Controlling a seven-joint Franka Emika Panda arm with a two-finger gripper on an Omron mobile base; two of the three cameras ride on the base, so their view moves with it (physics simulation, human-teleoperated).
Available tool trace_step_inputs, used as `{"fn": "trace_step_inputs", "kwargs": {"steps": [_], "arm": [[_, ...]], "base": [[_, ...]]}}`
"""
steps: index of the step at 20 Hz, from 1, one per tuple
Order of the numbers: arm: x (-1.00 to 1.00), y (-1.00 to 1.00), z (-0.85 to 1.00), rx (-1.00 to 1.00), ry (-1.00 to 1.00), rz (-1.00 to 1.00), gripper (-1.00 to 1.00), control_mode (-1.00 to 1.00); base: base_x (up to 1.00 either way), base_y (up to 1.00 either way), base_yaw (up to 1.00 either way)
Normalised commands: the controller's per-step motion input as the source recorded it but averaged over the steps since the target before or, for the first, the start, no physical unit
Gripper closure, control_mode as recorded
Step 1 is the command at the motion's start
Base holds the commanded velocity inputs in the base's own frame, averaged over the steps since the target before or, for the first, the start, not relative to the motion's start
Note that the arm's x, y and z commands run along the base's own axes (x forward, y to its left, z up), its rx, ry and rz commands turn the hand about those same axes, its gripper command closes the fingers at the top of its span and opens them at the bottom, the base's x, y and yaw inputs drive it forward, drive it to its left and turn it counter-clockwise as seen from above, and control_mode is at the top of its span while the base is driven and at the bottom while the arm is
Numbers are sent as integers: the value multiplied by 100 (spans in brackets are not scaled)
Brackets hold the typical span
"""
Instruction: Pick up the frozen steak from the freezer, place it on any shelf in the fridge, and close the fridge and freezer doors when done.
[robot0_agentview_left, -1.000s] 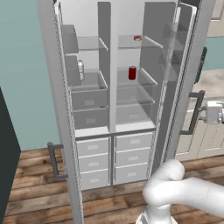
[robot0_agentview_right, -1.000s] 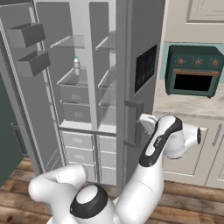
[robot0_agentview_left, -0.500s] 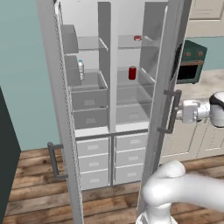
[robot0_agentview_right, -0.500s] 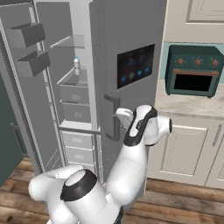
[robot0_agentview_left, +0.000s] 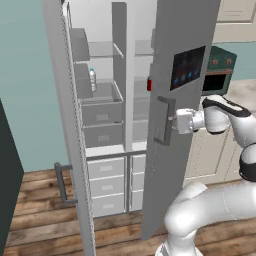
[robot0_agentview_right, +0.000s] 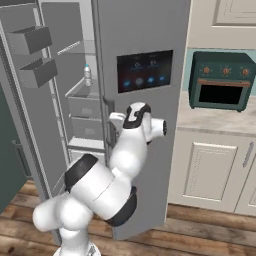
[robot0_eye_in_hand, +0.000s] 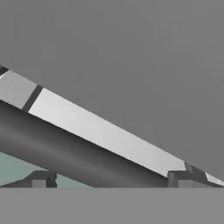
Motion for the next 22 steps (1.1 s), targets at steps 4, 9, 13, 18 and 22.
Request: {"fn": "trace_step_inputs", "kwargs": {"steps": [4,9,13,18,22], "arm": [[96,72,0,2,0,0,-100,-100],[100,50,0,0,0,-6,-100,-100],[100,10,0,0,0,-12,-100,-100],[77,0,0,0,1,-7,-100,-100],[33,11,0,0,0,-3,-100,-100]], "base": [[0,0,0],[0,0,0],[0,0,0],[0,0,0],[0,0,0]]}}
